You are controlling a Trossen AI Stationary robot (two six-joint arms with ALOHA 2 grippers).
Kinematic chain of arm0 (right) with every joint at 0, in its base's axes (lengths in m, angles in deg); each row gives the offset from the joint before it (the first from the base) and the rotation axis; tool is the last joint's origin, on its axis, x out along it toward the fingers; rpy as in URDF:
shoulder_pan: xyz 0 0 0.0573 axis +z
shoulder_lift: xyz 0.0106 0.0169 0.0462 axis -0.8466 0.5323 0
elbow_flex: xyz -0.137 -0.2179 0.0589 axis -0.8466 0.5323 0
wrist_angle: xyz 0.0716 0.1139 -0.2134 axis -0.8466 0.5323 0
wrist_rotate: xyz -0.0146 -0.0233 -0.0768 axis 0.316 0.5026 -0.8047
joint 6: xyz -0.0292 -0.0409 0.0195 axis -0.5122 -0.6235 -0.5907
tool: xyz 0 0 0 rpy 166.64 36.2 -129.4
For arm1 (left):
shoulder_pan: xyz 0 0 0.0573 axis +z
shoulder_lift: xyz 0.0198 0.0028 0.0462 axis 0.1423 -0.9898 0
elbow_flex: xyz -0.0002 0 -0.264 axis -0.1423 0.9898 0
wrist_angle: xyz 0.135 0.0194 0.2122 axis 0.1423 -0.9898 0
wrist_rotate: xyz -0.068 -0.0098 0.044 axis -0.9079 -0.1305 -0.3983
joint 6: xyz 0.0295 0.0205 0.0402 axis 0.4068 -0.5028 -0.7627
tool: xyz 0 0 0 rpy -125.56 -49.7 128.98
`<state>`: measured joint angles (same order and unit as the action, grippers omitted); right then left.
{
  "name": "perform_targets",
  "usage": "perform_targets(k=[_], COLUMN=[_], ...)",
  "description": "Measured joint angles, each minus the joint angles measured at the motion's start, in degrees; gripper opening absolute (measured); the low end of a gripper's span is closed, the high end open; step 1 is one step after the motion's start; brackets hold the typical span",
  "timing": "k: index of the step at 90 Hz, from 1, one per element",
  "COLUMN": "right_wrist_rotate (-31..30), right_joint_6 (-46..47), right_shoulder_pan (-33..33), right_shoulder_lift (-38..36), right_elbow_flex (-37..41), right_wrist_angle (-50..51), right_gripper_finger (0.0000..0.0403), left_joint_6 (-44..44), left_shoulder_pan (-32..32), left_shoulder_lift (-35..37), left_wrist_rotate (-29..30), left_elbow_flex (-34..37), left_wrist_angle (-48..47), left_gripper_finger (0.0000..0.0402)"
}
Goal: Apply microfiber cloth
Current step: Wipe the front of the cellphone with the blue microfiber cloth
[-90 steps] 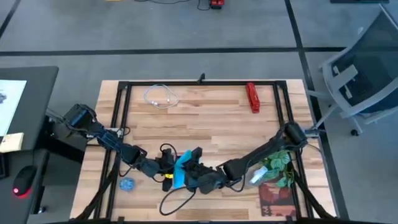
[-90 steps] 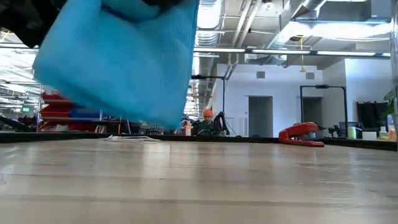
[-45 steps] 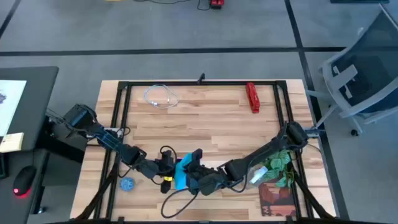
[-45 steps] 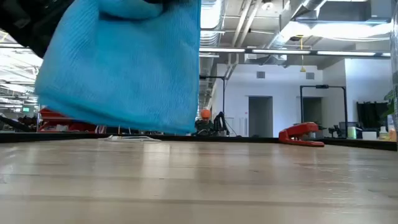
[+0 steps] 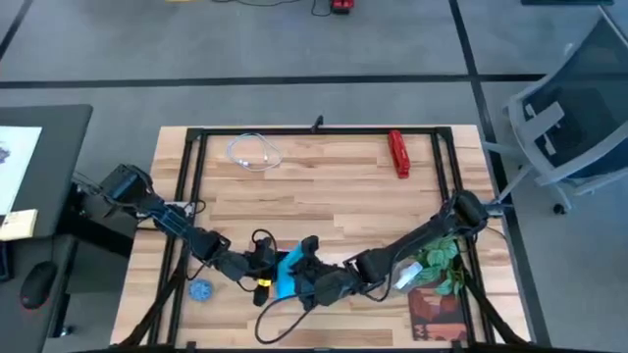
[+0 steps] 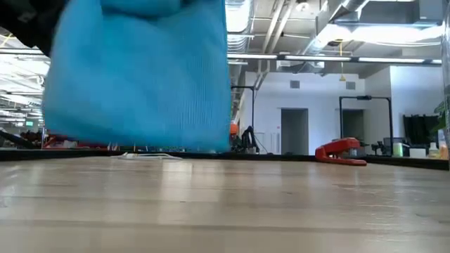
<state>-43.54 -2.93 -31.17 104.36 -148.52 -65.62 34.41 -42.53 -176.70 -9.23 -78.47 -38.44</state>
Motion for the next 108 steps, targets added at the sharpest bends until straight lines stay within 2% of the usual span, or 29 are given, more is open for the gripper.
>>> perform_targets(k=[6,21,34,42,50,75,82,96,108], right_wrist_rotate=[-0.7,-8.9,-10.3,-10.6,-8.7,2.2,2.7,-5.4,-13.0], right_joint_6=[-0.3,-6.6,-13.6,-13.5,-10.1,-1.2,0.2,-3.5,-10.8], right_shoulder_pan=[0.5,0.8,0.3,-0.1,-0.6,-0.7,-0.5,0.5,1.8], right_shoulder_lift=[-0.1,-0.7,-1.0,-1.0,-0.8,0.5,1.1,1.2,0.4], right_elbow_flex=[0.0,0.2,0.2,0.2,0.2,0.2,0.2,0.2,0.3], right_wrist_angle=[0.7,-4.3,-13.7,-17.0,-16.9,-11.3,-10.9,-11.5,-13.1], right_gripper_finger=[0.0,0.0,0.0,0.0,0.0,0.0,0.0,0.0,0.0], left_joint_6=[0.0,-0.1,-0.5,-0.8,-1.3,-2.5,-2.6,-3.0,-3.5], left_shoulder_pan=[0.0,0.1,0.0,0.0,0.0,0.0,-0.1,-0.5,-0.8], left_shoulder_lift=[0.0,0.1,0.2,0.2,0.2,0.0,0.0,0.0,0.1], left_wrist_rotate=[0.3,1.1,0.4,-0.1,-0.1,1.5,1.4,2.3,2.7], left_elbow_flex=[0.0,-0.1,-0.1,-0.1,-0.1,0.0,0.0,-0.1,-0.1], left_wrist_angle=[0.2,1.4,1.4,1.5,2.0,2.8,2.7,3.8,4.1], left_gripper_finger=[0.0004,0.0004,0.0004,0.0004,0.0004,0.0004,0.0004,0.0004,0.0004])
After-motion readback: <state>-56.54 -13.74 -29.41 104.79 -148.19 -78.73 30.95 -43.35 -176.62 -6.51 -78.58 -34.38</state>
